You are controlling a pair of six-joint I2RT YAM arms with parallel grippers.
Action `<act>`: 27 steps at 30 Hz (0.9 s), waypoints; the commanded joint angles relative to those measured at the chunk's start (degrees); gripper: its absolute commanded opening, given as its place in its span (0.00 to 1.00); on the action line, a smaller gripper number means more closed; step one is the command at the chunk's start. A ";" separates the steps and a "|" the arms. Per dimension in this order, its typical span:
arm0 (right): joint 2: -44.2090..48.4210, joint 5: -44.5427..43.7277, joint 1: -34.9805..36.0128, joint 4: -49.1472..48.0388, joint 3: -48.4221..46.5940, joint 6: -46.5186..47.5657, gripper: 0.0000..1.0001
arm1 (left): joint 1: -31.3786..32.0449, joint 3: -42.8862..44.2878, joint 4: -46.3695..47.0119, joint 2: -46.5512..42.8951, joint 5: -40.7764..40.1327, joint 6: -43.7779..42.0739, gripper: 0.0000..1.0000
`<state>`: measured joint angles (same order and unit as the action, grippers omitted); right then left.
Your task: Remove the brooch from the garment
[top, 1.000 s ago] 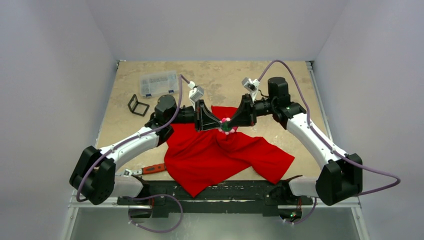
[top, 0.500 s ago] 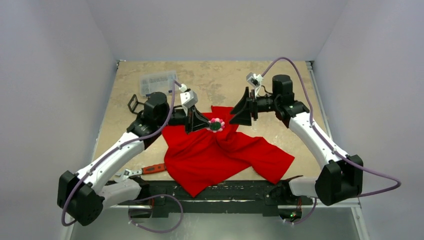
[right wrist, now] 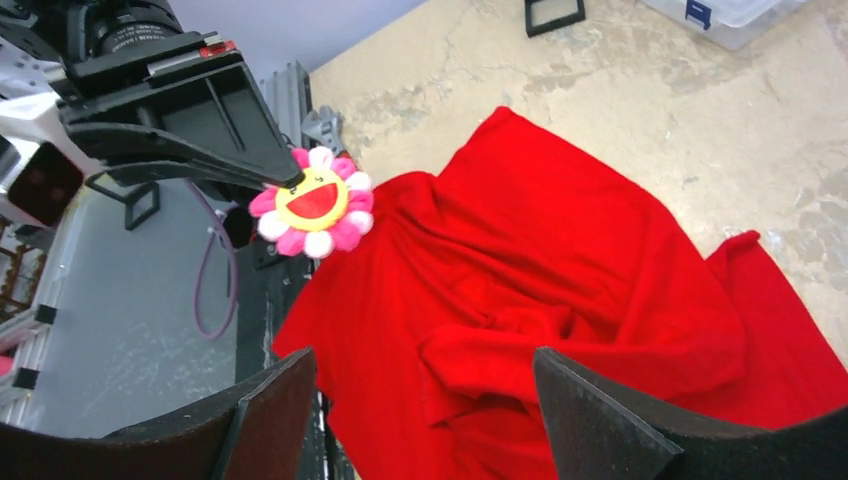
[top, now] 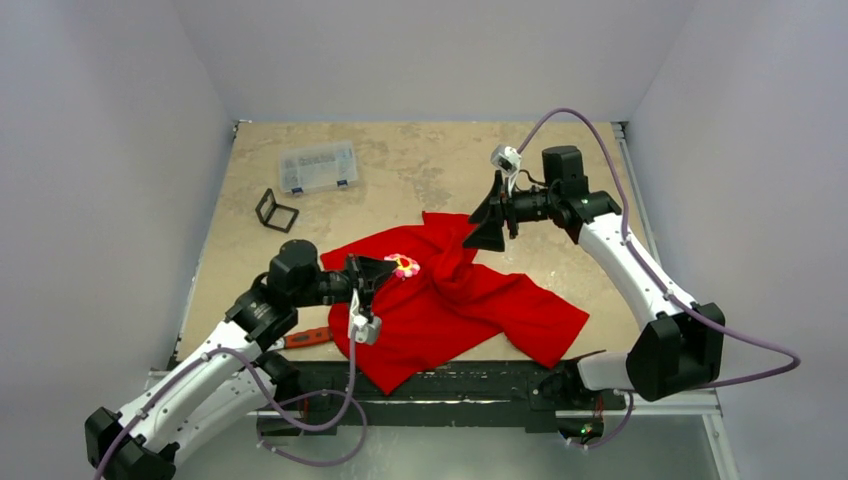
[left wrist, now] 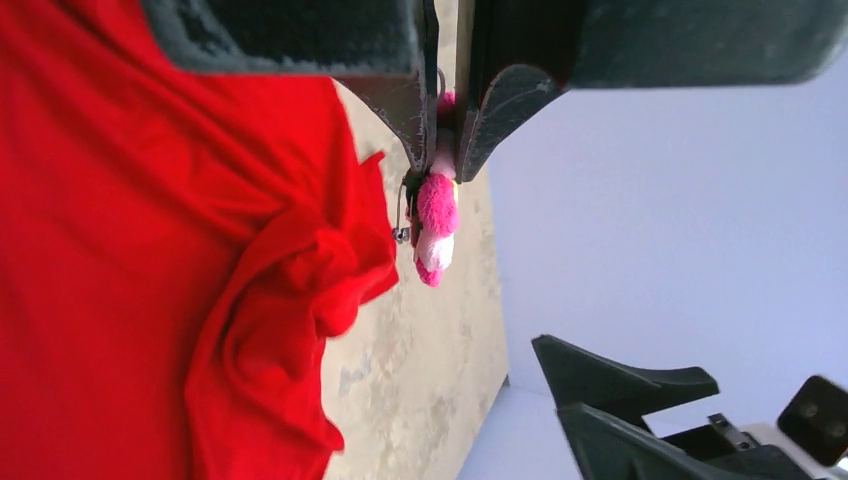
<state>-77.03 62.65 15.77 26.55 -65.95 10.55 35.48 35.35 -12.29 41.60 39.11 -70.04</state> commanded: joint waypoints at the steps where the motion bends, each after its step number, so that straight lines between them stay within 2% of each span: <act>1: 1.47 -3.76 0.21 4.22 -0.01 5.88 0.82 | 0.34 -2.03 5.96 -1.52 -3.92 -24.56 0.00; 6: 2.09 -4.97 0.18 3.13 1.09 5.93 0.82 | 0.60 -2.07 1.07 -3.97 -7.55 -32.93 0.00; 10: 1.56 -5.63 0.22 2.30 0.77 5.13 0.82 | 0.44 -0.67 -1.71 -2.95 -15.07 -32.09 0.00; 14: 1.23 -6.30 0.23 2.19 0.01 5.10 0.82 | 0.47 4.84 -4.08 2.39 -25.40 -21.03 0.00; 19: 1.01 -6.51 0.22 2.75 -0.52 5.19 0.82 | 0.15 16.93 -13.45 15.85 -44.50 -7.01 0.00; 21: 1.09 -7.02 0.20 2.81 -0.60 5.16 0.82 | -0.89 22.71 -18.78 22.13 -49.29 0.67 0.00; 24: 1.18 -7.44 0.23 2.73 -0.81 5.26 0.82 | -4.66 30.06 -28.58 31.02 -51.68 10.90 0.00; 27: 1.36 -7.76 0.18 2.89 -0.93 5.52 0.82 | -9.64 37.08 -34.60 38.83 -53.43 19.83 0.00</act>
<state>-76.71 55.96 15.77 29.56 -65.12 14.66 31.14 64.60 -33.95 72.90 -6.44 -67.37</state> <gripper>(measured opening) 0.819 0.039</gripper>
